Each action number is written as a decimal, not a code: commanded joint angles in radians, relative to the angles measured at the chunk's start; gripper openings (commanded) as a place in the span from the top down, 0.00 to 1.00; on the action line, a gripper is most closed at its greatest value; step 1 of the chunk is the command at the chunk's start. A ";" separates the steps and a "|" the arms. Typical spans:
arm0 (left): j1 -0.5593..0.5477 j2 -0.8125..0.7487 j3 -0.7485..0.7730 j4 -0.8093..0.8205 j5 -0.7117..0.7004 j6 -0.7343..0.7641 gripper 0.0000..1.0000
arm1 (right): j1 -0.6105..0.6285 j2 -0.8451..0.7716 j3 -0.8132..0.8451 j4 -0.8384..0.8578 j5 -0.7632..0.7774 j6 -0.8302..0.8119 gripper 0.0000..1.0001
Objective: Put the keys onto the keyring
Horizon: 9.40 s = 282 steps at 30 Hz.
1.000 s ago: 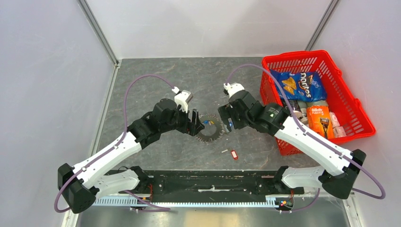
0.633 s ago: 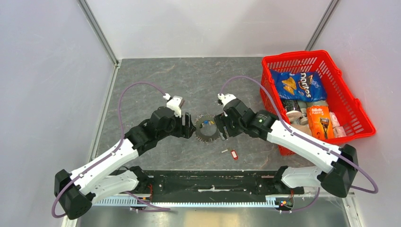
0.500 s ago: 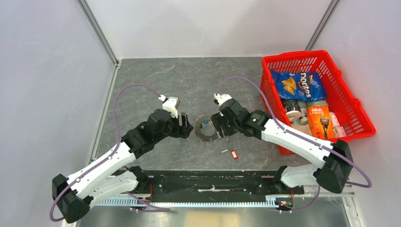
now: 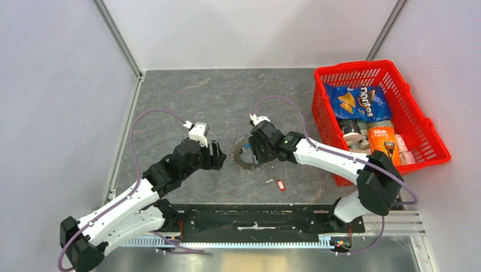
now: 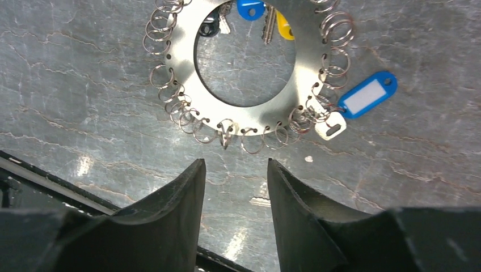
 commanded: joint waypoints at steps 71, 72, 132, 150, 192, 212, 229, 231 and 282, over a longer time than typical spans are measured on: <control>-0.003 0.032 -0.049 0.125 -0.014 -0.019 0.23 | 0.058 0.181 -0.042 0.112 0.087 -0.163 0.63; -0.003 0.033 -0.049 0.127 -0.015 -0.019 0.23 | 0.060 0.182 -0.041 0.113 0.090 -0.163 0.64; -0.003 -0.167 -0.043 0.136 0.163 -0.076 0.23 | 0.085 -0.234 0.008 0.011 -0.108 -0.186 1.00; -0.003 -0.353 -0.029 0.409 0.558 -0.150 0.23 | 0.085 -0.482 0.150 -0.008 -0.515 -0.218 1.00; -0.003 -0.193 -0.003 0.892 0.831 -0.376 0.65 | 0.084 -0.436 0.260 0.295 -0.814 -0.052 1.00; -0.003 -0.185 -0.001 0.882 0.832 -0.354 0.66 | 0.085 -0.449 0.282 0.243 -0.817 -0.076 1.00; -0.003 -0.236 -0.007 0.785 0.808 -0.298 0.66 | 0.117 -0.101 0.440 -0.350 0.338 -0.330 1.00; -0.002 -0.243 -0.007 0.778 0.810 -0.298 0.66 | 0.113 -0.048 0.490 -0.429 0.262 -0.357 1.00; -0.003 -0.335 0.042 0.504 0.775 -0.135 0.67 | 0.092 0.138 0.977 -0.691 -0.052 -0.294 1.00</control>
